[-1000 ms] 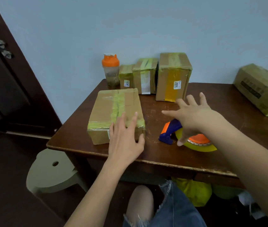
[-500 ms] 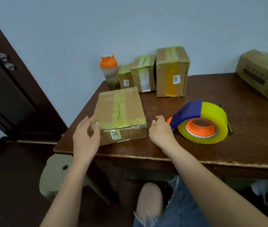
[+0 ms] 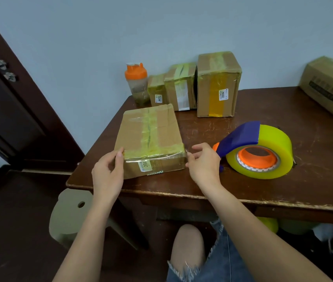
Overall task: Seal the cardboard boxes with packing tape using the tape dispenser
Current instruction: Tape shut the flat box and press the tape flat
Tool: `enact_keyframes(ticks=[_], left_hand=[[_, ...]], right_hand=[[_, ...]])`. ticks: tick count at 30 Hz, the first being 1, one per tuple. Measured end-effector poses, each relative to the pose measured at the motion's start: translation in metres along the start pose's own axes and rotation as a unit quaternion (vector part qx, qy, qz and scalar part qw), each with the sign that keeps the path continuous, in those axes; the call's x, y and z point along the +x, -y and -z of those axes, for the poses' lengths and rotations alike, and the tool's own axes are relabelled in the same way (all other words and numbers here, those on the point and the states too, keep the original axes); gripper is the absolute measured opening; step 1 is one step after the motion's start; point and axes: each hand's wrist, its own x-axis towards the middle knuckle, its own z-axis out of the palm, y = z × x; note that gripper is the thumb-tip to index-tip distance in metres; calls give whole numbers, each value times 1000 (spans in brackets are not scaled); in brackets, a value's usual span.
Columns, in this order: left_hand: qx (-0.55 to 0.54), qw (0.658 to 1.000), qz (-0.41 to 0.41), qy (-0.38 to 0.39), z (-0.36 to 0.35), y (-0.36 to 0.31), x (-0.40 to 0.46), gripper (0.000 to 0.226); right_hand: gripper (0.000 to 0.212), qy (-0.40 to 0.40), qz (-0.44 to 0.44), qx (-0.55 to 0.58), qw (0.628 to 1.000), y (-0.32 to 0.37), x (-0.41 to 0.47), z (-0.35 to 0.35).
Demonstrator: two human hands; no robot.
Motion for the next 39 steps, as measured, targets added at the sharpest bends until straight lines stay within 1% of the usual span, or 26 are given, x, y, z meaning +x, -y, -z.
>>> enact_keyframes(ticks=[4, 7, 9, 12, 13, 14, 15, 16, 18, 19, 20, 25, 27, 29, 32, 36, 39], left_hand=[[-19, 1000, 2, -1, -1, 2, 0, 30], [-30, 1000, 8, -5, -3, 3, -1, 31], [-21, 1000, 8, -3, -4, 5, -3, 33], [24, 1000, -7, -11, -4, 5, -6, 34], [24, 1000, -16, -13, -4, 4, -7, 33], [12, 999, -33, -10, -4, 3, -7, 32], [-3, 998, -58, 0, -5, 4, -8, 32], [-16, 996, -81, 14, -7, 6, -9, 32], [-34, 993, -111, 37, -12, 14, -10, 30], [-45, 991, -116, 40, -14, 19, -10, 30], [-57, 991, -117, 39, -14, 22, -10, 29], [-121, 989, -80, 19, -17, 22, -7, 21], [-135, 989, -61, 3, -23, 18, -8, 18], [-140, 989, -46, -13, -29, 14, -9, 15], [-145, 988, -45, -36, -33, 12, -10, 16], [-147, 985, -73, -51, -37, 16, -8, 26], [-152, 982, -90, -60, -39, 20, -7, 28]], right_hand=[[20, 25, 16, -24, 999, -1, 3, -3], [22, 54, 1, -62, 997, -5, 5, -3], [23, 38, 17, -99, 994, -6, 2, -1], [28, -32, 102, -138, 985, 4, -4, 4], [30, -49, 148, -127, 980, 8, -5, 5], [32, -46, 201, -102, 973, 12, -5, 5], [35, -27, 252, -67, 965, 14, -4, 2], [37, 10, 292, -35, 956, 13, -4, -1], [41, 88, 329, -8, 940, 3, -2, -11], [41, 99, 335, -8, 937, -4, -2, -15], [40, 92, 336, -3, 938, -8, -1, -17], [29, 33, 324, 73, 943, -4, -2, -21], [21, 22, 325, 70, 943, 1, -5, -29], [15, 10, 328, 40, 944, 4, -9, -37], [18, -9, 326, 18, 945, 4, -11, -45], [21, -19, 337, 23, 941, 0, -8, -48], [25, -27, 340, 18, 940, -2, -7, -50]])
